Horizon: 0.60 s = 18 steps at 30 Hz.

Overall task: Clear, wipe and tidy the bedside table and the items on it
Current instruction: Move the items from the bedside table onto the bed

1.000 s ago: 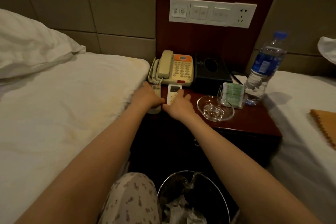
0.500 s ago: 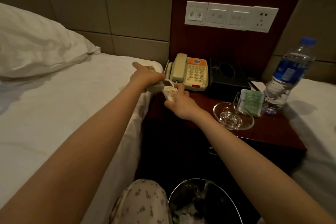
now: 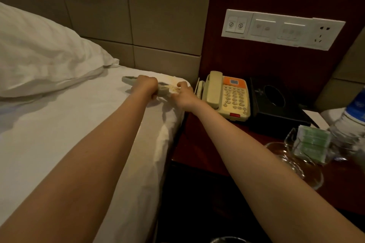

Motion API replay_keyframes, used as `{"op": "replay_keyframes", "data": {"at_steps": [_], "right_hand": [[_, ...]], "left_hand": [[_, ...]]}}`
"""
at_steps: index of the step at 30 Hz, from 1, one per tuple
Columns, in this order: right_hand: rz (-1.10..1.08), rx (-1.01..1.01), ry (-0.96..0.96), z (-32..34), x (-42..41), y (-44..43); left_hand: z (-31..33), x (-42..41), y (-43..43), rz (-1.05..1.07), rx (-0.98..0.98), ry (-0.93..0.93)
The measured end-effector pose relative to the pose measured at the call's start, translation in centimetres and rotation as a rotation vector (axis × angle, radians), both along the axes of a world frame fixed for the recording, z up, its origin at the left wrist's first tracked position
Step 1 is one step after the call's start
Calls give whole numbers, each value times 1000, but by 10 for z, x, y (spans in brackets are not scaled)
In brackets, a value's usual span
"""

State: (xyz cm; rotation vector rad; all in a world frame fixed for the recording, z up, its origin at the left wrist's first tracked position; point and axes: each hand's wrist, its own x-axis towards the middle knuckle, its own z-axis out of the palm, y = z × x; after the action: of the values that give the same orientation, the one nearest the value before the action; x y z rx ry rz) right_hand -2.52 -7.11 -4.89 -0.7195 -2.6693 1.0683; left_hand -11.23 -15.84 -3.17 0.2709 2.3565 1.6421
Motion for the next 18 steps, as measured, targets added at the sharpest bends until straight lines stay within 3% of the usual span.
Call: {"op": "replay_keyframes", "data": {"at_steps": [6,11,15,18], "right_hand": [[-114,-2,19,-21,-43,14],[-71,43,55,-19,-75,25],[24,72,79,-26,-88,31],[28,-21,114,-28,-91,35]], "left_hand": [[-8,-34,16,68,-71,-171],[-8,-47,17,-18,-120,-162],[-21,-56,18,-33,-25,-195],[-37,-60,21,75,174,-246]]}}
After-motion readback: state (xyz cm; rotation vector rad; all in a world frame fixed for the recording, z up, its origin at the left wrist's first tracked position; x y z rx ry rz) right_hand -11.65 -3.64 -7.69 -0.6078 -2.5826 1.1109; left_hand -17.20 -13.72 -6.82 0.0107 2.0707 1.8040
